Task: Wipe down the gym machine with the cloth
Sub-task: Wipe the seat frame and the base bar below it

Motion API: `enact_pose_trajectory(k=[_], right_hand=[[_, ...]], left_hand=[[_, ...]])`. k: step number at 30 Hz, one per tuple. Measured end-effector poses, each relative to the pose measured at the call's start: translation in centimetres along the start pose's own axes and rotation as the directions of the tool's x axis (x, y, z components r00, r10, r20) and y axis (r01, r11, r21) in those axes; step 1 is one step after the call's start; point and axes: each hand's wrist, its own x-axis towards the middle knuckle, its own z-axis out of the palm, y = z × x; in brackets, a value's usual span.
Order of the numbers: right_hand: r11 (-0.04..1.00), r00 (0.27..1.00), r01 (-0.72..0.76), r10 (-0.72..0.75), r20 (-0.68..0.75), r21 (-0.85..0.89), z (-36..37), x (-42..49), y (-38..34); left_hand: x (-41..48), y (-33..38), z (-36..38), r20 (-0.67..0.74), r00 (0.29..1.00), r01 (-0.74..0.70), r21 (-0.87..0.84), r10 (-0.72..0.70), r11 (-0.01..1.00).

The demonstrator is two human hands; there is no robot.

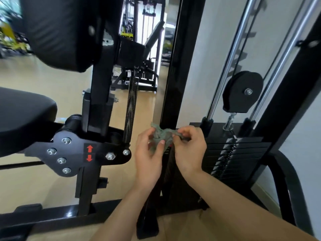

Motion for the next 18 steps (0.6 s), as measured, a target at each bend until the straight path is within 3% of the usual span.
enact_pose_trajectory(k=[7,11,14,18], right_hand=[[0.976,0.997,-0.015,0.030,-0.067,0.216,-0.4,1.4,-1.9],[0.953,0.999,0.020,-0.030,0.029,0.302,-0.8,1.4,-1.9],[0.976,0.986,0.107,-0.128,0.105,0.187,-0.5,0.9,-1.6],[0.990,0.994,0.111,-0.111,-0.001,0.093,-0.2,1.7,-1.6]], left_hand=[[1.6,3.0,1.2,-0.081,0.994,-0.082,-0.046,0.078,0.996],[2.3,4.0,1.3,-0.019,0.988,-0.154,0.042,0.155,0.987],[2.7,4.7,1.4,0.012,0.989,-0.146,0.048,0.146,0.988],[3.1,5.5,1.3,0.025,0.987,-0.163,0.101,0.162,0.981]])
